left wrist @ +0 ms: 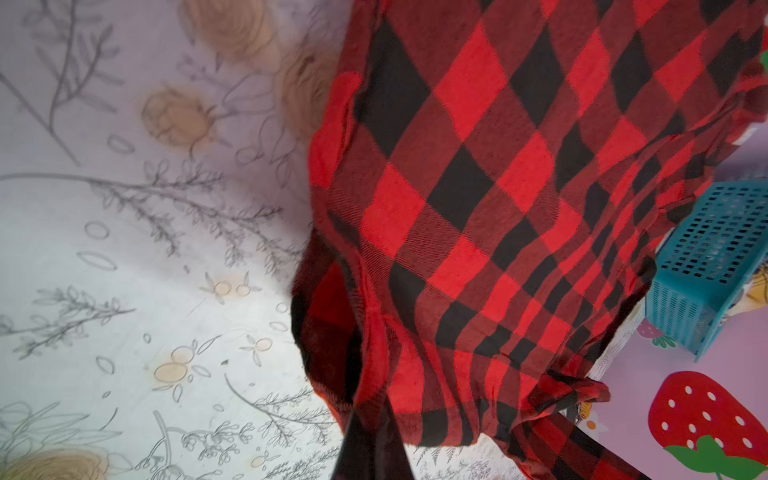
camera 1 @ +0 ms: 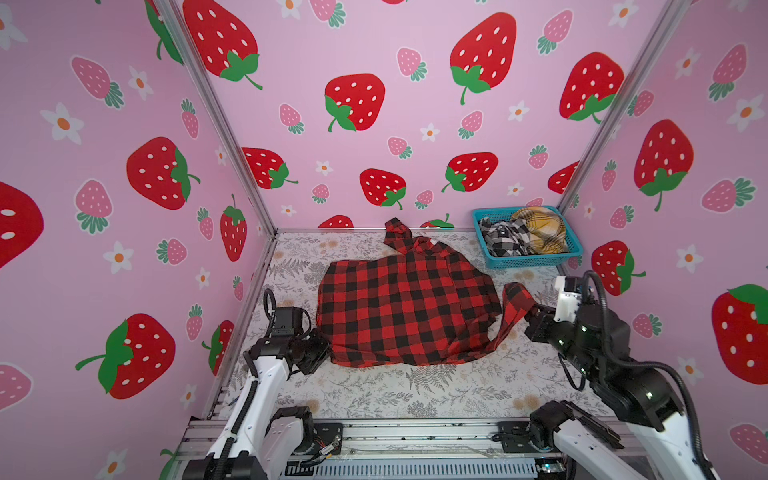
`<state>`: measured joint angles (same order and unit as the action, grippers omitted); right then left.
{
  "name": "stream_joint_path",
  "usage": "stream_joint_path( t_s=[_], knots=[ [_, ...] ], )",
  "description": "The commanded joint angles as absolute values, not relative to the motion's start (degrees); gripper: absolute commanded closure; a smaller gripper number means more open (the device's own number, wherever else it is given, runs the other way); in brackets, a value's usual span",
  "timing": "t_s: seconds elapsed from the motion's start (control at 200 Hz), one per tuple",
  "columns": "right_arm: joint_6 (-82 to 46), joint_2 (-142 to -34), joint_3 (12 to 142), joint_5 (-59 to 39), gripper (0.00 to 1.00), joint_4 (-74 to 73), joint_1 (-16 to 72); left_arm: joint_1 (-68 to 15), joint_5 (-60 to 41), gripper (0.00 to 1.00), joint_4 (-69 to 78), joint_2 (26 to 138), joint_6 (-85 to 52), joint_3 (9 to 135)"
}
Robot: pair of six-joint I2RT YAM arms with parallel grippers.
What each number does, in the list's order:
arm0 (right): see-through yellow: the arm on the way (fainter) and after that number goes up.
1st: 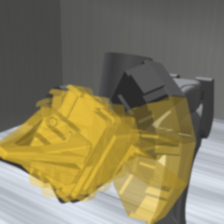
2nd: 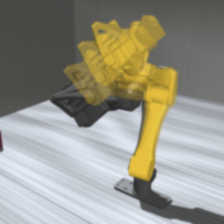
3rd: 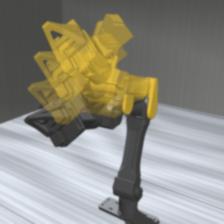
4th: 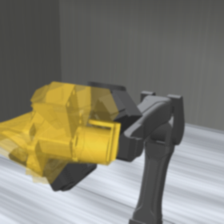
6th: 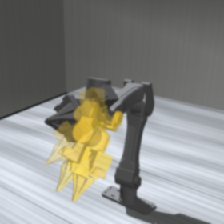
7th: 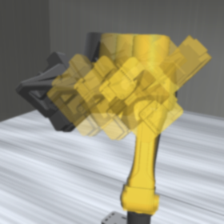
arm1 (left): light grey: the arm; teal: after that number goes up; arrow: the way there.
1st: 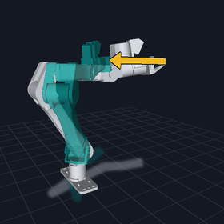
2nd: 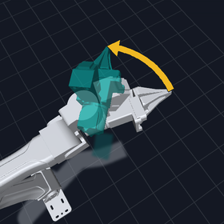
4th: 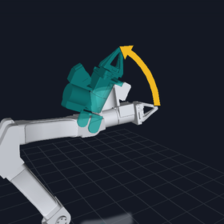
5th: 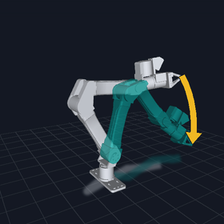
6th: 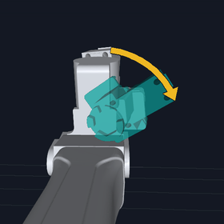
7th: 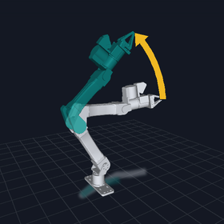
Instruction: Fold and stack the long sleeve shirts
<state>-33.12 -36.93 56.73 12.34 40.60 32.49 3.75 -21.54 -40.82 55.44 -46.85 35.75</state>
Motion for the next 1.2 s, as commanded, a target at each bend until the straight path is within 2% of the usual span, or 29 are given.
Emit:
stream_joint_path(
  t_s=[0.0,0.21,0.37,0.655,0.885,1.146,1.161,1.196],
  knots=[
    [-30.5,-45.4,61.4,16.8,1.0,35.1,32.3,3.8,-20.9,1.0,-36.2,61.0,-45.7,41.3],
    [-24.4,-67.9,73.8,21.4,1.0,30.0,32.0,5.0,-18.9,1.0,-30.2,74.8,-46.4,50.0],
    [-21.2,-81.0,83.8,20.3,1.0,28.6,28.7,8.0,-17.2,1.0,-26.7,82.8,-47.9,53.6],
    [-20.1,-94.0,94.9,17.7,1.0,26.7,22.9,9.6,-19.7,1.0,-21.5,95.6,-50.6,61.0],
    [-18.5,-108.4,109.7,14.8,1.0,31.5,22.8,9.5,-17.6,1.0,-23.7,103.8,-50.8,68.0],
    [-18.7,-121.3,123.7,14.6,1.0,37.3,22.7,9.7,-16.5,1.0,-24.1,109.8,-51.1,70.0],
    [-18.8,-121.7,124.3,14.4,1.0,37.7,22.7,9.7,-16.7,0.96,-24.2,110.0,-51.0,70.2],
    [-19.0,-122.1,125.3,13.6,1.0,38.3,22.9,9.8,-17.3,0.77,-24.6,110.4,-50.9,70.8]
  ],
)
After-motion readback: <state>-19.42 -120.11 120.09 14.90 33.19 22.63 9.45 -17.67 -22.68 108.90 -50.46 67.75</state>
